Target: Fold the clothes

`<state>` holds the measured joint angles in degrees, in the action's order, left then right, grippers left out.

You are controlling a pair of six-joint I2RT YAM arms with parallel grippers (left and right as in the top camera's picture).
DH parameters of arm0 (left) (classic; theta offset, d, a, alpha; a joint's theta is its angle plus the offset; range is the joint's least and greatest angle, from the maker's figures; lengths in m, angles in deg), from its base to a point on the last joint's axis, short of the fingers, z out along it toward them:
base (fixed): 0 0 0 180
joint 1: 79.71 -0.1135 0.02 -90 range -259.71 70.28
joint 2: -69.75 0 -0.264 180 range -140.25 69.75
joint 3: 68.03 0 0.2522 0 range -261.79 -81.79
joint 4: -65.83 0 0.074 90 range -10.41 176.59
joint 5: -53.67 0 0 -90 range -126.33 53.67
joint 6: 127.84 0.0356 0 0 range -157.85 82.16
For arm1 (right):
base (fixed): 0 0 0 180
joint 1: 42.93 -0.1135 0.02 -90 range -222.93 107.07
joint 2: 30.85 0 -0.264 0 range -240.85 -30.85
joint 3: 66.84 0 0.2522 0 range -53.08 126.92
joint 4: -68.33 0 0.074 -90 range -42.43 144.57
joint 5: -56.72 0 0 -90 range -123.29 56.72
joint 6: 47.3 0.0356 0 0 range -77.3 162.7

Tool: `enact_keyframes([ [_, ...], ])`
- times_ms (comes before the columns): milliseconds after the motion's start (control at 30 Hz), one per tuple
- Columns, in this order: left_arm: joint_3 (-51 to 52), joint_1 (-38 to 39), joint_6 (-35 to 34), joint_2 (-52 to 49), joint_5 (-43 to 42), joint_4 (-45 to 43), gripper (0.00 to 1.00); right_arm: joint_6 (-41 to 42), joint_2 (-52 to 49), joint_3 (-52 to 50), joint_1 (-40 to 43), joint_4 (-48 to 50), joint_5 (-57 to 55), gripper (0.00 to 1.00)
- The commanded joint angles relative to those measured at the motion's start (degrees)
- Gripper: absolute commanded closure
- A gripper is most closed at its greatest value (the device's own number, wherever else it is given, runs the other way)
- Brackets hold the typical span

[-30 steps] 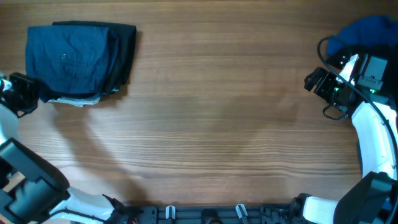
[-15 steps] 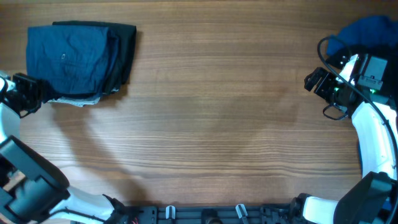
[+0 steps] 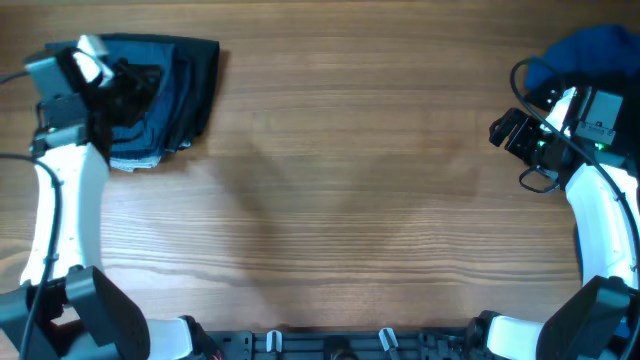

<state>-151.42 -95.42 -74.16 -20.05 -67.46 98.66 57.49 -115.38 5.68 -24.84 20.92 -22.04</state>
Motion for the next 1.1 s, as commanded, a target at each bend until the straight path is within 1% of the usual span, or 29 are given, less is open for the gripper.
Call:
enact_keyframes([
  [0,0.2,4.5,-0.6,0.0,8.0,-0.1,0.49,0.4,-0.4,0.4,-0.1,0.1,-1.2,0.0],
  [33,0.2,5.4,-0.6,0.0,9.0,0.0,0.34,0.4,-0.4,0.4,-0.1,0.1,-1.2,0.0],
  [67,0.2,5.9,-0.6,0.0,9.4,0.0,0.27,0.4,-0.4,0.4,-0.1,0.1,-1.2,0.0],
  [133,0.2,6.9,-0.6,0.0,10.0,0.1,0.02,0.4,-0.4,0.4,-0.1,0.1,-1.2,0.0],
  [233,0.2,7.5,-0.6,0.0,10.0,0.1,0.0,0.4,-0.4,0.4,-0.1,0.1,-1.2,0.0],
  [1067,0.2,7.6,-0.6,0.0,10.0,0.1,0.0,0.4,-0.3,0.4,-0.1,0.1,-1.2,0.0],
])
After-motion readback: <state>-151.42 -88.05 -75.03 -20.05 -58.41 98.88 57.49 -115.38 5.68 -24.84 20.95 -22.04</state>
